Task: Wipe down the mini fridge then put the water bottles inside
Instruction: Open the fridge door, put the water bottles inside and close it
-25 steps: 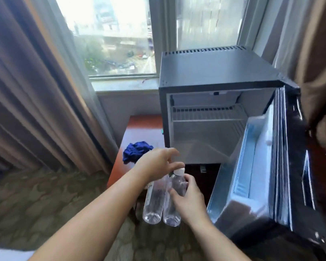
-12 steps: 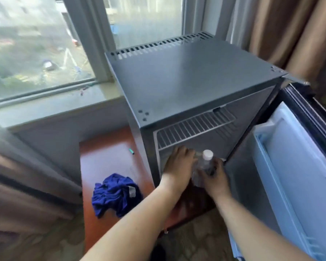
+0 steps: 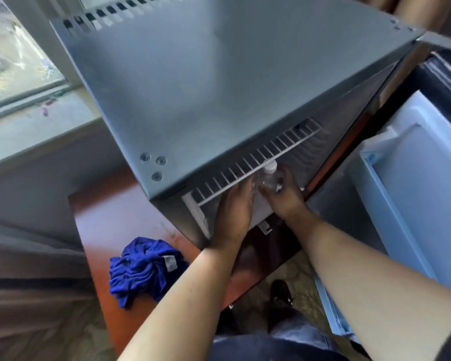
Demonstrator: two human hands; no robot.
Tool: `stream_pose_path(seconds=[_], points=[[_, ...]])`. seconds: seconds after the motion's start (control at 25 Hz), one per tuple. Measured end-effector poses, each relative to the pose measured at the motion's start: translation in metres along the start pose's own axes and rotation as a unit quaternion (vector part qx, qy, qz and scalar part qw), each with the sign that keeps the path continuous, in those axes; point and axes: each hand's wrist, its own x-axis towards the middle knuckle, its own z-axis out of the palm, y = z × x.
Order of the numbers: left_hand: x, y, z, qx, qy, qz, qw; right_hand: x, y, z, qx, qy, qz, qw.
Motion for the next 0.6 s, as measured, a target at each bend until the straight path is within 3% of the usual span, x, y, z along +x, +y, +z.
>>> stream_pose_path(seconds=[0.12, 0.2, 0.28, 0.6], points=[[0.007, -0.008, 0.008, -0.027, 0.005, -0.109, 0.994, 0.011, 0.000, 0.013, 0.005, -0.035, 0.011, 0.999], [0.012, -0.008, 0.013, -0.036, 0.072, -0.162, 0.984, 0.019, 0.005, 0.019, 0.000, -0.040, 0.011, 0.999], [0.010, -0.013, 0.018, -0.054, 0.138, -0.163, 0.975, 0.022, 0.011, 0.022, -0.014, -0.046, 0.002, 0.999], [-0.003, -0.056, 0.066, -0.178, 0.094, -0.339, 0.919, 0.040, 0.011, 0.035, -0.074, -0.078, -0.036, 0.994]])
